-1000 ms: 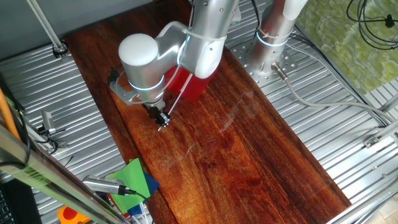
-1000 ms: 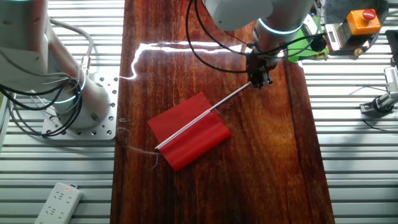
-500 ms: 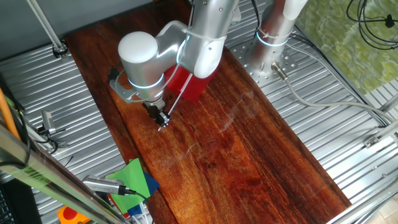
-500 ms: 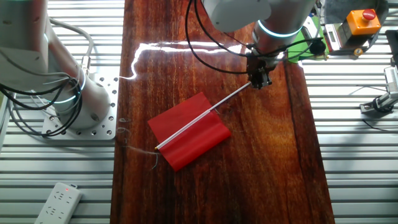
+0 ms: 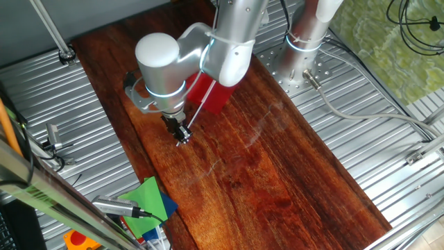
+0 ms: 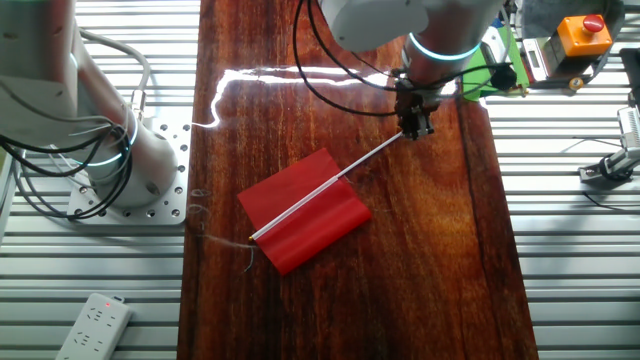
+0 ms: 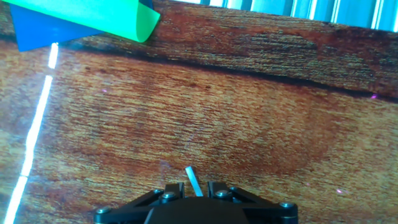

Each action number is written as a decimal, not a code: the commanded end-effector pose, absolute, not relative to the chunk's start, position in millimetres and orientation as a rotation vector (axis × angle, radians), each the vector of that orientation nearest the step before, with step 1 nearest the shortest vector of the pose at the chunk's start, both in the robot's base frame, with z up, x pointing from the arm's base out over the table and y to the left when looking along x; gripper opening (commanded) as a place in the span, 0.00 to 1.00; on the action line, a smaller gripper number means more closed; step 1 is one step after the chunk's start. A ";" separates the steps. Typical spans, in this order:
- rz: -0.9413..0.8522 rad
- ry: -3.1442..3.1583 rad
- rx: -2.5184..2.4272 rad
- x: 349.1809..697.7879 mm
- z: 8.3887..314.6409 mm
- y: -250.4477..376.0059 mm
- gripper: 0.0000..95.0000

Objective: Wave the flag

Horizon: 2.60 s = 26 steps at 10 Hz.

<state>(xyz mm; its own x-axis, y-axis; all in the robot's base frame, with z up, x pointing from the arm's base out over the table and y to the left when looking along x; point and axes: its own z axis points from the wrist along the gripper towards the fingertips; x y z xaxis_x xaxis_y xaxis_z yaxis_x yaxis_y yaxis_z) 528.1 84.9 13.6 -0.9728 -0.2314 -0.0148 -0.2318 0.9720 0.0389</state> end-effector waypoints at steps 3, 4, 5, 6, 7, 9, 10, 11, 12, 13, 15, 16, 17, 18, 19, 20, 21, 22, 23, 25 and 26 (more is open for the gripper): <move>0.026 3.113 -0.382 528.1 14.1 84.9 0.20; 0.023 3.112 -0.389 528.0 14.1 84.9 0.20; 0.023 3.104 -0.393 528.0 14.1 84.9 0.20; 0.025 3.098 -0.397 528.0 14.1 84.8 0.20; 0.024 3.092 -0.396 528.0 14.1 84.8 0.20; 0.030 3.075 -0.399 528.0 14.1 84.8 0.00; 0.031 3.072 -0.408 528.0 14.1 84.8 0.20; 0.030 3.073 -0.410 528.0 14.1 84.8 0.20; 0.029 3.075 -0.412 528.0 14.1 84.8 0.20; 0.026 3.077 -0.423 527.6 14.0 84.7 0.20; 0.020 3.081 -0.425 527.6 14.0 84.7 0.20; 0.010 3.090 -0.434 526.9 13.8 84.5 0.20; 0.012 3.088 -0.449 524.3 13.4 83.8 0.20; 0.013 3.086 -0.447 522.5 13.1 83.2 0.20; 0.009 3.091 -0.438 521.8 13.0 83.1 0.20; 0.012 3.097 -0.430 521.8 13.0 83.0 0.20; 0.019 3.098 -0.428 521.8 13.0 83.0 0.20; 0.026 3.104 -0.420 521.8 13.0 83.0 0.00; 0.026 3.117 -0.422 521.8 13.0 83.0 0.00; 0.029 3.128 -0.426 521.8 13.0 83.0 0.00; 0.031 3.126 -0.427 521.8 13.0 83.0 0.00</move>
<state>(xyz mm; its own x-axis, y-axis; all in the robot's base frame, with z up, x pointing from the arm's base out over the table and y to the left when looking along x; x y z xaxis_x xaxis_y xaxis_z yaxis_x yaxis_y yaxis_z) 522.7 83.0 12.3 -0.9633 -0.2681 0.0114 -0.2678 0.9632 0.0218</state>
